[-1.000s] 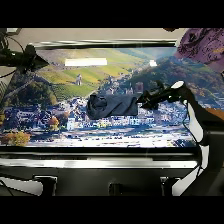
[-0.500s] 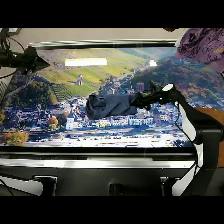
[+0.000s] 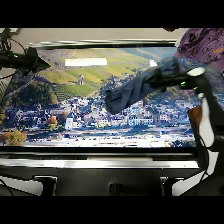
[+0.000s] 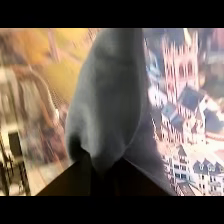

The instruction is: Fold the clothes and pants, and hang the long-sleeved shirts on hangers.

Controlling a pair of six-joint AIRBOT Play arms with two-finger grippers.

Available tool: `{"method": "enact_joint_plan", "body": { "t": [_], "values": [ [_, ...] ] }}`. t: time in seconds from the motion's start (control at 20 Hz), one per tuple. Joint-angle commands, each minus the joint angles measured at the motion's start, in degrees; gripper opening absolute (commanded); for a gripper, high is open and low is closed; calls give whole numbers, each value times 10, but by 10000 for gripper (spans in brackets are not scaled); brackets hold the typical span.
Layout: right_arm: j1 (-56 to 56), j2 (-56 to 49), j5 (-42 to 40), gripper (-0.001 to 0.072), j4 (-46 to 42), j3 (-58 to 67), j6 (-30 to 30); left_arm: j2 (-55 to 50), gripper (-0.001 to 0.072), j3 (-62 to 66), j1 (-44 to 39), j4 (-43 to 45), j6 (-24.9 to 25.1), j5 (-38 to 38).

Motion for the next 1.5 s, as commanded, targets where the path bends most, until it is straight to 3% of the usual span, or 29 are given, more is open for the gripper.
{"method": "enact_joint_plan", "body": {
  "t": [0.0,0.35,1.0,1.45],
  "values": [
    [-71,40,5,29,-38,72,71,0,18,0,0,0,0,-1],
    [-189,61,4,29,-109,165,185,0,19,0,0,0,-6,-2],
    [-324,102,28,30,-267,172,262,0,19,0,0,-1,-11,-15],
    [-336,151,194,30,-442,172,300,4,19,0,1,-7,-11,-47]
  ]
}}
